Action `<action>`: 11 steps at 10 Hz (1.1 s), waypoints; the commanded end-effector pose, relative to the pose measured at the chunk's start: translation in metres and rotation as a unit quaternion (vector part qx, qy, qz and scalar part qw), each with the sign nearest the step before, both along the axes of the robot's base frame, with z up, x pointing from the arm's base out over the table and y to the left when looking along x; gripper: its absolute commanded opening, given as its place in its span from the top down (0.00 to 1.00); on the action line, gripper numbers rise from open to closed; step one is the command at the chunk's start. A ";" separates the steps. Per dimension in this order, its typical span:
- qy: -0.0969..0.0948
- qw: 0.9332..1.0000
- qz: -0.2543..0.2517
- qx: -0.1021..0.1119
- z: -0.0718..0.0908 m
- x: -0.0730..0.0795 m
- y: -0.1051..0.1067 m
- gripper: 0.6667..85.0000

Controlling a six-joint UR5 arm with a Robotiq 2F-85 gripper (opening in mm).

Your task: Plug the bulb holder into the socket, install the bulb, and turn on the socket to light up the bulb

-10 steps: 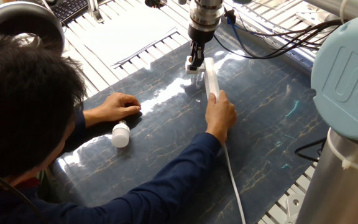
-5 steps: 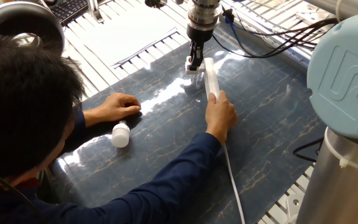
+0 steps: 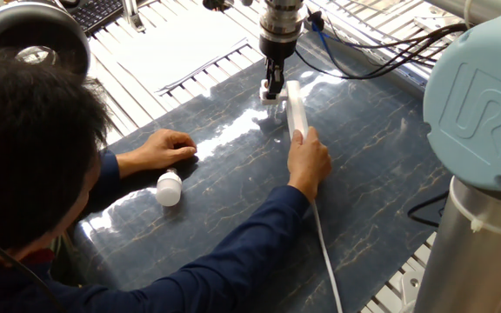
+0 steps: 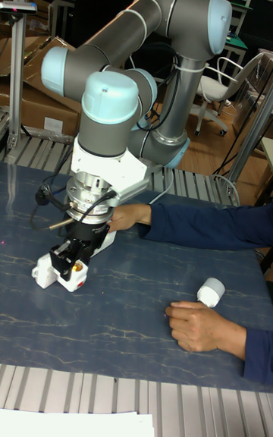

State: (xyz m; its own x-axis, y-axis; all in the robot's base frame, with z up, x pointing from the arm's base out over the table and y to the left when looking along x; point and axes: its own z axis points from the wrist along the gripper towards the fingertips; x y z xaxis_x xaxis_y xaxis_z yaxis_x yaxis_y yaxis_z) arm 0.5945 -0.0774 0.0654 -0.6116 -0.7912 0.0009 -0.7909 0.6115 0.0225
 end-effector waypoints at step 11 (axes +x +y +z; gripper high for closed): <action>-0.013 1.000 0.001 0.003 0.015 0.030 0.020 0.33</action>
State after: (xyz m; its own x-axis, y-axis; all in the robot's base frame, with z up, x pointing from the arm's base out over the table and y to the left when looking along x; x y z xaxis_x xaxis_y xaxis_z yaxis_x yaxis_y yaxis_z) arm 0.6156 -0.0648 0.0738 -0.5949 -0.8037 -0.0105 -0.8038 0.5949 0.0055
